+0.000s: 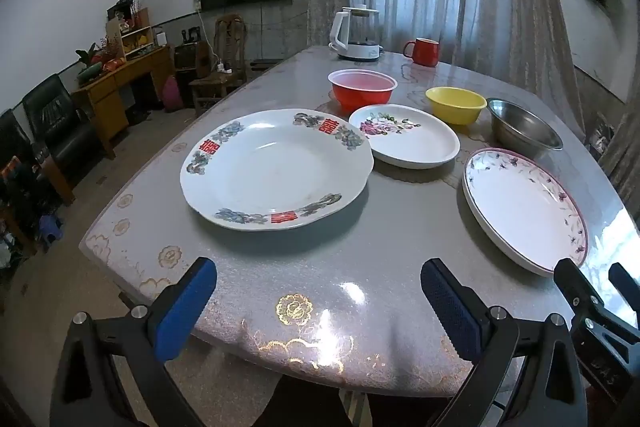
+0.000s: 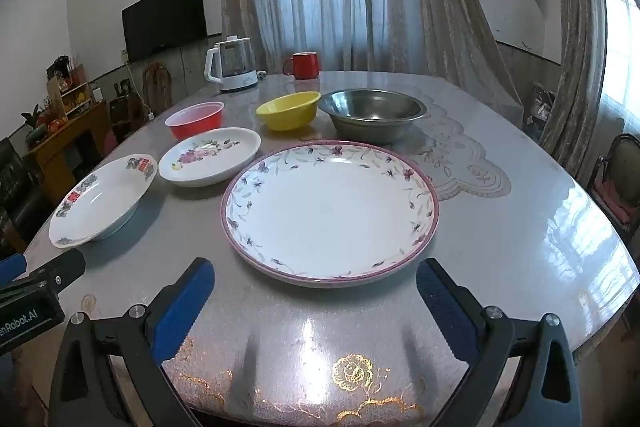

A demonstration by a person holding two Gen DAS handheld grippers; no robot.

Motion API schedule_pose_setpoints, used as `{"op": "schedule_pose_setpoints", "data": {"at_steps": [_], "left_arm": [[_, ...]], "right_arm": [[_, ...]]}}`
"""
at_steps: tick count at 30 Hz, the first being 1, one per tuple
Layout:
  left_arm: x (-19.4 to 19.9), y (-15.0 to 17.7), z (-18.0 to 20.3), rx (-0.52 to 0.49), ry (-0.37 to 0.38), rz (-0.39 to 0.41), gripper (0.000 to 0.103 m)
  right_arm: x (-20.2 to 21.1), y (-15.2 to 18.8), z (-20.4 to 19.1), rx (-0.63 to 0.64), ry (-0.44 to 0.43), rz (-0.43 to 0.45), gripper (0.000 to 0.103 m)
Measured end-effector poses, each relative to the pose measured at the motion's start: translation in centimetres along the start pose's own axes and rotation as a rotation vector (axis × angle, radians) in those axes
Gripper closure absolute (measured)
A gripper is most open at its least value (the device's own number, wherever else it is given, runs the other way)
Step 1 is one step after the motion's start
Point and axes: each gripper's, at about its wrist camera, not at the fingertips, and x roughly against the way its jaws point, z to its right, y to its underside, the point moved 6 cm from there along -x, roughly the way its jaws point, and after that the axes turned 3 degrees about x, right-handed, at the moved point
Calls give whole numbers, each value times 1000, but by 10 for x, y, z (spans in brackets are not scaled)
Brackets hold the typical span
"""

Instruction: Organize plates and bowls

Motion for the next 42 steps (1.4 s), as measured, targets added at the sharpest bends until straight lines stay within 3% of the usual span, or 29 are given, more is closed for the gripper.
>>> {"op": "schedule_pose_setpoints", "data": {"at_steps": [42], "left_arm": [[0, -1, 2, -1, -2, -12, 0]], "right_arm": [[-1, 1, -2, 8, 6, -21, 0]]}}
